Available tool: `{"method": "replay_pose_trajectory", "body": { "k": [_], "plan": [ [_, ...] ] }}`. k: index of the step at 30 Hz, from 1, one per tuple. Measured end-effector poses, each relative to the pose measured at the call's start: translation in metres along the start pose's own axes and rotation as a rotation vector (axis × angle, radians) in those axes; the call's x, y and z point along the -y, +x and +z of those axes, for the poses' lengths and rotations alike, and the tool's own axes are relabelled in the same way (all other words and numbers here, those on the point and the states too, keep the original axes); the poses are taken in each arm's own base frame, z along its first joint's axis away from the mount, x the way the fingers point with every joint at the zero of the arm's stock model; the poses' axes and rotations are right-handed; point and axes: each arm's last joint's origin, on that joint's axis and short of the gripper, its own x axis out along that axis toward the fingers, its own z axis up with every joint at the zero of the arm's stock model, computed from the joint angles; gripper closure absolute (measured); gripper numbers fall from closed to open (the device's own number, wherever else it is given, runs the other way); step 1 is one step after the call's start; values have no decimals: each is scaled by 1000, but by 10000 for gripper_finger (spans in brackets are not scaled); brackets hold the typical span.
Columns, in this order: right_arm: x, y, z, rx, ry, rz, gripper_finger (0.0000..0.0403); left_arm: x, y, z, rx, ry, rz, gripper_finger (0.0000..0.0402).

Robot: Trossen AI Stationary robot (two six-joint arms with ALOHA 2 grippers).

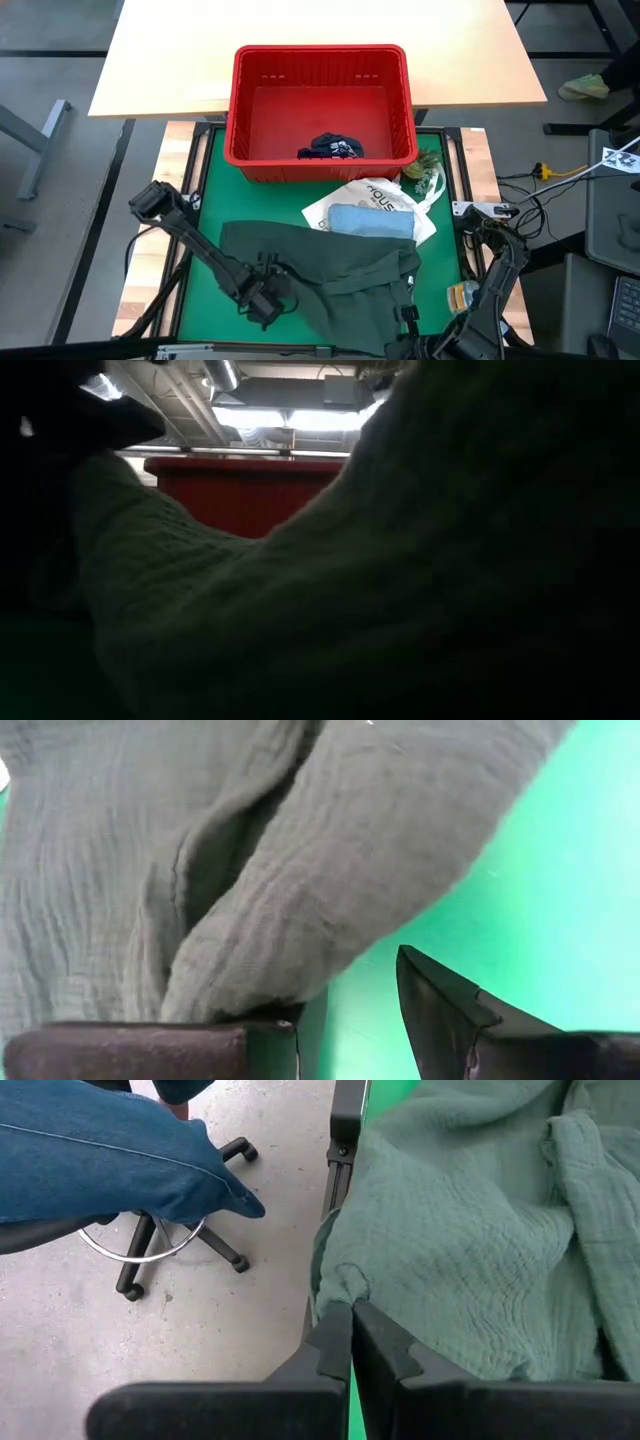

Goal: Fold Laundry from Bin
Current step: Fold the green polo shirt

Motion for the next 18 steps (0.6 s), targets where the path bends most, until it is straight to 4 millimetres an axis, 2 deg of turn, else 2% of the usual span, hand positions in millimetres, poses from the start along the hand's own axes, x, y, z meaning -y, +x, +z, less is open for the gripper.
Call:
{"method": "replay_pose_trajectory", "body": {
  "k": [5, 11, 14, 18],
  "plan": [
    [0, 0, 0, 0, 0, 0, 398, 8, 3, -12, -1, 15, 7, 286],
    [0, 0, 0, 0, 0, 0, 398, 14, 19, -25, 33, -34, -36, 286],
    [0, 0, 0, 0, 0, 0, 398, 10, 26, -31, 46, -57, 24, 286],
    [0, 0, 0, 0, 0, 0, 398, 3, 28, -29, 89, -83, 107, 286]
  ]
}}
